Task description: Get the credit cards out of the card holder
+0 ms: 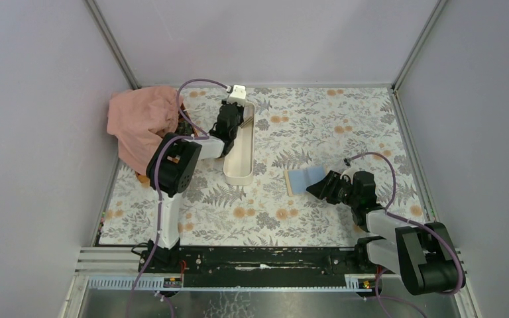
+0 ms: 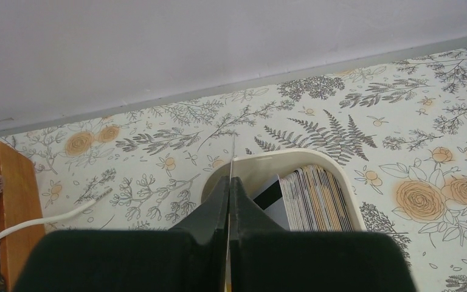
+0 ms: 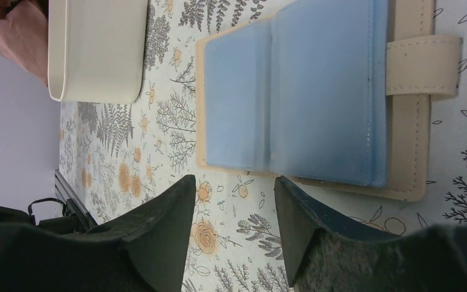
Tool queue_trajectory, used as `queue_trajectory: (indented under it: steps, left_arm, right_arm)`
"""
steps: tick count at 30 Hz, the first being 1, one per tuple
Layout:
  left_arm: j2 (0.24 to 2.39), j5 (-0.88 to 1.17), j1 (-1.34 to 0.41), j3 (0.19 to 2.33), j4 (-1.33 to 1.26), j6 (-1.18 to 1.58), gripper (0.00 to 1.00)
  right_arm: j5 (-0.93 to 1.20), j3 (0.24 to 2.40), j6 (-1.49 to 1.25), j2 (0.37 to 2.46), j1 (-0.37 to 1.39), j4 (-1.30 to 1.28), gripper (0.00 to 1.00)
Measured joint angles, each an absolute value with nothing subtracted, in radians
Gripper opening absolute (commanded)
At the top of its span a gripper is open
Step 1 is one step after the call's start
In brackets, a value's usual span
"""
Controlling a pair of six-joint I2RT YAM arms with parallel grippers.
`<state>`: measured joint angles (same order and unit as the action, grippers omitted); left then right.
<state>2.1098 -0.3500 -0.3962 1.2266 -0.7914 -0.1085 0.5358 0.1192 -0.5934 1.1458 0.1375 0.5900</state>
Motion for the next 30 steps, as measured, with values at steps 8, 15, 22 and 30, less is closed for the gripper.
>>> queue_trajectory:
  steps: [8,15,22,30]
  left_arm:
    - [2.116,-0.320,-0.385,1.239,-0.759,-0.072,0.27]
    - [2.103,-0.287,-0.379,1.227,-0.738,-0.046,0.45]
    - [1.962,-0.261,-0.379,1.138,-0.741,-0.007,0.53]
    - [1.707,-0.213,-0.443,0.962,-0.765,0.096,0.44]
  right_arm:
    - [0.540,0.120,-0.600,1.159,0.138,0.598,0.57]
    - [0.538,0.120,-0.602,1.130,0.138,0.596,0.57]
    - [0.506,0.120,-0.600,1.016,0.138,0.556,0.55]
    - [0.171,0.131,-0.610,0.762,0.138,0.361,0.50]
